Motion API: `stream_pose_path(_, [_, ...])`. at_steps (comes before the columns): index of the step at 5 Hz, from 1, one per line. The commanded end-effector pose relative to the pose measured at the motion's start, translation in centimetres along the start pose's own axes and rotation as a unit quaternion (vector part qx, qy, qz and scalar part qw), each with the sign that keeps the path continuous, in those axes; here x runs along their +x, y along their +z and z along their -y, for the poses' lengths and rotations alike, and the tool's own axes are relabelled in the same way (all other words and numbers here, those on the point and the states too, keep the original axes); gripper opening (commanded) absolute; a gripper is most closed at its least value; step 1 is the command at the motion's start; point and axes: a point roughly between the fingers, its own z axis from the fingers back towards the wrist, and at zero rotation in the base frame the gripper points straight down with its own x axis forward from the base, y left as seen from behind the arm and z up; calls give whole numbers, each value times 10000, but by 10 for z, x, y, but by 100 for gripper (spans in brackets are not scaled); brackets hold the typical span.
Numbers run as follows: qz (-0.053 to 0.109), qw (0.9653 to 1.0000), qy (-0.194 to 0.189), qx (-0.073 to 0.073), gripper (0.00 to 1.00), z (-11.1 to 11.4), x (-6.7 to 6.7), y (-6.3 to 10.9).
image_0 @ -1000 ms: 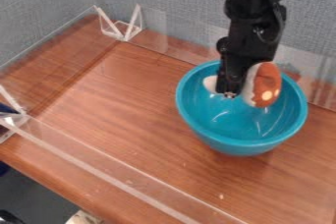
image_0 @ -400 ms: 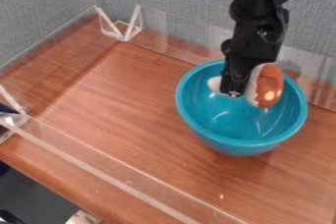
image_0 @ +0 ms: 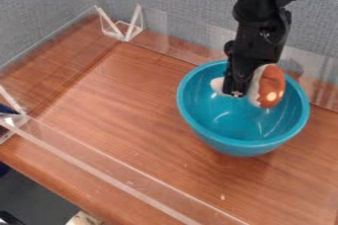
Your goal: Put the mushroom in the blue bowl
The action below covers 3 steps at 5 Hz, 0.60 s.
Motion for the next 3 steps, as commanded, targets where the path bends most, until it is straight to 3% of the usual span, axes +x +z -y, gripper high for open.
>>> stream_pose_path(1, [130,9996,72,234,0,-14,1,14])
stream_pose_path(3, [85,9998,43,173,0,-18,1,11])
